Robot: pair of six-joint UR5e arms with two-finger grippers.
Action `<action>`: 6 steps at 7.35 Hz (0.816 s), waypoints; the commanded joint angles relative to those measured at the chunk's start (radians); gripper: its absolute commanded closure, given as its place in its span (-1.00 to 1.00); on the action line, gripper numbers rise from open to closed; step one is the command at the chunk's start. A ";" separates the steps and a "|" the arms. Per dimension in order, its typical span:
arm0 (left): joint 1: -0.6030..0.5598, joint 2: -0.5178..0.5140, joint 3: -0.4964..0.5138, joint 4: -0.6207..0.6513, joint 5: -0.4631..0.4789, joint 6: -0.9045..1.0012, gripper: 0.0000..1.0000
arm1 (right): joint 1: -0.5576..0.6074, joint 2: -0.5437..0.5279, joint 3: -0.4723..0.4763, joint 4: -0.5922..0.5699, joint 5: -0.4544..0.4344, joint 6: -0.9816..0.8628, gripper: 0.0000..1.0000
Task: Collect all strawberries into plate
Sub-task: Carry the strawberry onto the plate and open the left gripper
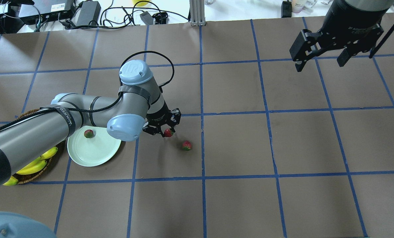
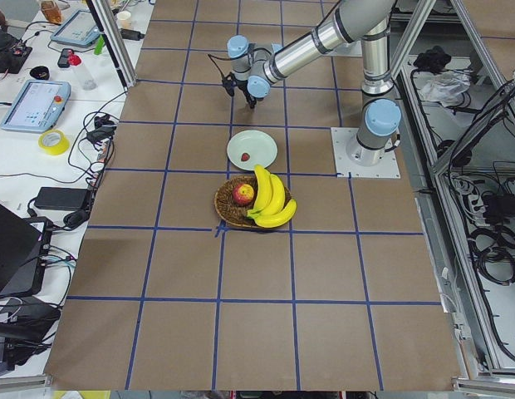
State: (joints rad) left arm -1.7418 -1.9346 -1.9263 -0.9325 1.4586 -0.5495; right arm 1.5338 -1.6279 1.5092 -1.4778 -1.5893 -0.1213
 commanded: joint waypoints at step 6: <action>0.305 0.108 0.127 -0.339 0.276 0.512 1.00 | 0.009 0.008 -0.006 -0.050 -0.011 -0.003 -1.00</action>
State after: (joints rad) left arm -1.5181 -1.8337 -1.7878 -1.2459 1.7168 -0.1390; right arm 1.5437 -1.6204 1.5034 -1.5208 -1.5985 -0.1238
